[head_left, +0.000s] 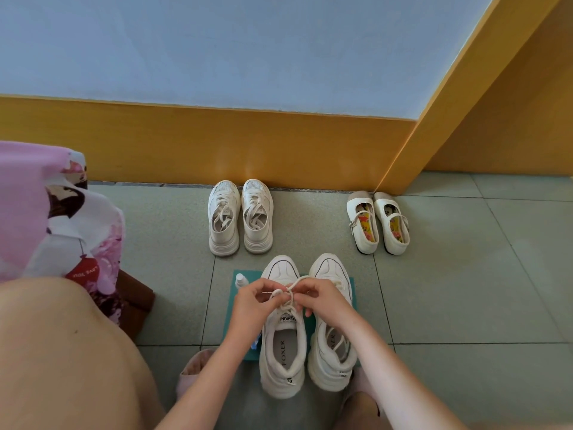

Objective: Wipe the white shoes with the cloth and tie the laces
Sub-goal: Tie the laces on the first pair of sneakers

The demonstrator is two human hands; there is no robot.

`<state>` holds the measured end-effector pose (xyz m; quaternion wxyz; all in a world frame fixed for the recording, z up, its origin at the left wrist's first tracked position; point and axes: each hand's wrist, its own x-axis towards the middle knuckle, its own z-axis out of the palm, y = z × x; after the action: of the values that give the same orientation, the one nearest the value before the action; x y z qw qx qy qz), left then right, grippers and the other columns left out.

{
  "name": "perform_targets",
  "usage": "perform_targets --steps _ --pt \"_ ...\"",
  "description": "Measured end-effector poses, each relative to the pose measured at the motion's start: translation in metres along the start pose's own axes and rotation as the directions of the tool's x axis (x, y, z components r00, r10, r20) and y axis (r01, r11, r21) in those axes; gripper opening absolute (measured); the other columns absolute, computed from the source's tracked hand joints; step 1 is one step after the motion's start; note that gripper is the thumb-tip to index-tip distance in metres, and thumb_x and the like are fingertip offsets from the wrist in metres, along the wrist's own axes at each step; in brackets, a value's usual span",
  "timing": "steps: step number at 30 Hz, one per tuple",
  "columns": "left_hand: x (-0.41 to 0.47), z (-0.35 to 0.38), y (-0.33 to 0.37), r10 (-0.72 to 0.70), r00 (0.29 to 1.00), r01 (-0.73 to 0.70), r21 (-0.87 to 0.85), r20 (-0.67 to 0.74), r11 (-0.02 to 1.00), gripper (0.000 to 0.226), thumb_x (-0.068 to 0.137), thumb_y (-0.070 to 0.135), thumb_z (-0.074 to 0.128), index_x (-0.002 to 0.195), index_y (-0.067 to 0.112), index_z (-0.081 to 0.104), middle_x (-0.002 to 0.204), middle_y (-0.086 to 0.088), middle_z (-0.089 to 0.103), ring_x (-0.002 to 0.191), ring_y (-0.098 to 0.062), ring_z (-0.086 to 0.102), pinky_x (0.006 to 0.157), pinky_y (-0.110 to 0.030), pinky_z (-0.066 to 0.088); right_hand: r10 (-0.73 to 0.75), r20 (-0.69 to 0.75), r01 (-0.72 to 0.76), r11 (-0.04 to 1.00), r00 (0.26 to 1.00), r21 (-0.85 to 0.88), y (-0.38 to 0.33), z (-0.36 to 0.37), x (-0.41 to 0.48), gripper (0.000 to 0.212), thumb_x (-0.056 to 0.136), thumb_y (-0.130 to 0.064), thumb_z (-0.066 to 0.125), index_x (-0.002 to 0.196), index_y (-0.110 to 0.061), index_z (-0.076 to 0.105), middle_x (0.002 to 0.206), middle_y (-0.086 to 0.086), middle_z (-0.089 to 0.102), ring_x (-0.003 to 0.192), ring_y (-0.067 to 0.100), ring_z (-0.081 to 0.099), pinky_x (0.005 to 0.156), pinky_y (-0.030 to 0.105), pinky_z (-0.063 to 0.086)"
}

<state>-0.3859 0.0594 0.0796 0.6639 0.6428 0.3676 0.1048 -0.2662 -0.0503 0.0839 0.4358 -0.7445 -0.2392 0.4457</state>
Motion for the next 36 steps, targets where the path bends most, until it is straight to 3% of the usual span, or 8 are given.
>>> perform_targets --steps 3,6,11,15,21,27,32,36 --pt "0.000 0.000 0.001 -0.020 1.000 0.020 -0.022 -0.006 1.000 0.013 0.074 0.003 0.074 0.085 0.006 0.070 0.083 -0.005 0.073 0.079 -0.011 0.069 0.072 -0.019 0.055 0.037 -0.028 -0.036 0.999 0.999 0.024 -0.002 -0.001 -0.002 0.017 0.086 -0.003 0.064 0.082 -0.019 0.064 0.072 -0.004 0.062 0.061 0.005 0.054 0.052 0.014 0.042" --pt "0.000 -0.002 0.001 -0.048 0.996 0.044 -0.049 -0.072 0.998 0.009 0.076 0.004 0.072 0.083 0.008 0.072 0.081 0.001 0.074 0.079 -0.008 0.069 0.072 -0.015 0.054 0.078 -0.105 -0.097 0.977 0.991 -0.192 -0.002 -0.003 -0.001 0.015 0.087 -0.008 0.064 0.077 -0.020 0.063 0.074 -0.005 0.060 0.067 0.006 0.054 0.062 0.016 0.043" --pt "-0.006 -0.010 -0.008 -0.116 0.966 0.104 -0.063 -0.233 0.993 0.005 0.081 0.010 0.069 0.082 0.014 0.072 0.079 0.000 0.073 0.079 -0.007 0.068 0.070 -0.018 0.051 0.044 -0.196 -0.172 0.689 0.980 -0.704 -0.010 -0.003 -0.005 0.017 0.089 -0.006 0.053 0.089 -0.010 0.069 0.086 0.004 0.066 0.080 0.019 0.061 0.070 0.028 0.044" --pt "-0.011 -0.013 -0.011 -0.284 0.913 0.209 -0.263 -0.293 0.942 0.005 0.086 0.011 0.063 0.088 0.007 0.067 0.082 -0.010 0.071 0.073 -0.013 0.067 0.059 -0.020 0.052 0.035 -0.244 -0.228 0.509 0.969 -0.830 -0.007 -0.002 -0.012 0.017 0.092 -0.009 0.051 0.097 -0.013 0.068 0.096 0.003 0.067 0.090 0.020 0.063 0.067 0.026 0.041" --pt "-0.018 -0.013 -0.009 -0.478 0.848 0.323 -0.493 -0.229 0.808 0.015 0.090 0.011 0.058 0.099 -0.001 0.061 0.087 -0.014 0.068 0.075 -0.016 0.066 0.047 -0.016 0.053 0.026 -0.308 -0.272 0.542 0.951 -0.795 -0.007 -0.003 -0.017 0.017 0.092 -0.011 0.053 0.096 -0.016 0.069 0.095 0.000 0.068 0.087 0.017 0.063 0.065 0.026 0.040" --pt "-0.016 -0.015 -0.005 -0.432 0.879 0.313 -0.437 -0.204 0.843 0.016 0.089 0.008 0.059 0.101 -0.002 0.060 0.089 -0.016 0.067 0.076 -0.020 0.066 0.052 -0.017 0.056 0.123 -0.234 -0.186 0.944 0.964 -0.271 -0.013 -0.016 -0.023 0.005 0.083 -0.020 0.070 0.081 -0.020 0.066 0.077 -0.004 0.063 0.075 0.010 0.058 0.070 0.025 0.046" --pt "-0.015 -0.020 -0.003 -0.426 0.861 0.273 -0.452 -0.280 0.849 0.010 0.085 0.003 0.062 0.094 -0.002 0.063 0.083 -0.015 0.068 0.072 -0.019 0.066 0.053 -0.015 0.055 0.167 -0.247 -0.277 0.808 0.954 -0.520 -0.011 -0.020 -0.028 0.020 0.084 -0.026 0.070 0.065 -0.028 0.061 0.073 -0.005 0.066 0.074 0.014 0.064 0.072 0.032 0.052" --pt "-0.015 -0.022 -0.010 -0.461 0.822 0.278 -0.470 -0.335 0.838 0.008 0.086 0.000 0.061 0.092 -0.004 0.062 0.076 -0.013 0.066 0.053 -0.010 0.066 0.050 -0.015 0.054 0.150 -0.285 -0.307 0.684 0.947 -0.661 -0.015 -0.016 -0.029 0.008 0.086 -0.028 0.067 0.084 -0.021 0.071 0.086 -0.005 0.070 0.082 0.012 0.065 0.067 0.025 0.042"
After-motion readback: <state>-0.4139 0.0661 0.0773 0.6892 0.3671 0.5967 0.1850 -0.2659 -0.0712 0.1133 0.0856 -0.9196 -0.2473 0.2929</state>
